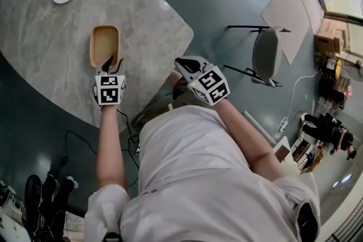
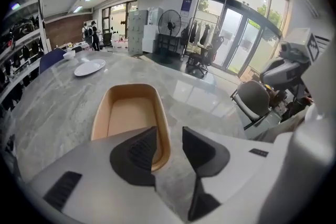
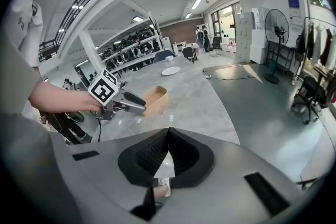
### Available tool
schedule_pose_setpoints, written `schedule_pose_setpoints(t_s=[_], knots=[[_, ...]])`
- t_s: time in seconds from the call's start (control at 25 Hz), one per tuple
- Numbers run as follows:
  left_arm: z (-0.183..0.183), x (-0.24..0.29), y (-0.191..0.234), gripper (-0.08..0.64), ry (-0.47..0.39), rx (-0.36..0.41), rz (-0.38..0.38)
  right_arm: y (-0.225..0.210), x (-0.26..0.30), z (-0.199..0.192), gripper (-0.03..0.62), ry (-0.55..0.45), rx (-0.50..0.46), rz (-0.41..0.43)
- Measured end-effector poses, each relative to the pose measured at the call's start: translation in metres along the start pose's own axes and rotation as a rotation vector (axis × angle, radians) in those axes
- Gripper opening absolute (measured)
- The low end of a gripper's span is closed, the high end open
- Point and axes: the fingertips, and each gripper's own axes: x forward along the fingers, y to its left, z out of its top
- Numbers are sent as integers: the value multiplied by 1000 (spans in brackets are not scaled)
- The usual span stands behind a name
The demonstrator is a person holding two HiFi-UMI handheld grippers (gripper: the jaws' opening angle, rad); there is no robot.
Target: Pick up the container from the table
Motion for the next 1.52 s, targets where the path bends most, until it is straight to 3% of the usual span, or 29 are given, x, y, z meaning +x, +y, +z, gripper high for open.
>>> schedule_pose_setpoints(t_s=[0.28, 0.4, 0.64, 0.96, 1.32, 1.52], knots=[[-7, 24, 5, 153, 101, 98, 42, -6, -12, -19, 8, 8, 53, -34], [-10, 26, 5, 110, 147, 125, 75, -9, -14, -25, 8, 9, 70, -42], [-10, 26, 3, 100, 158, 151, 86, -8, -15, -24, 8, 4, 71, -39], [-10, 21, 7, 54, 150, 111, 94, -7, -12, -16, 9, 0, 42, -19], [-13, -19, 14, 28, 108, 34, 175, 6, -10, -3, 8, -6, -49, 54], [-3, -43, 27, 28, 67, -25, 230, 5, 1, 23, 8, -18, -114, 111]])
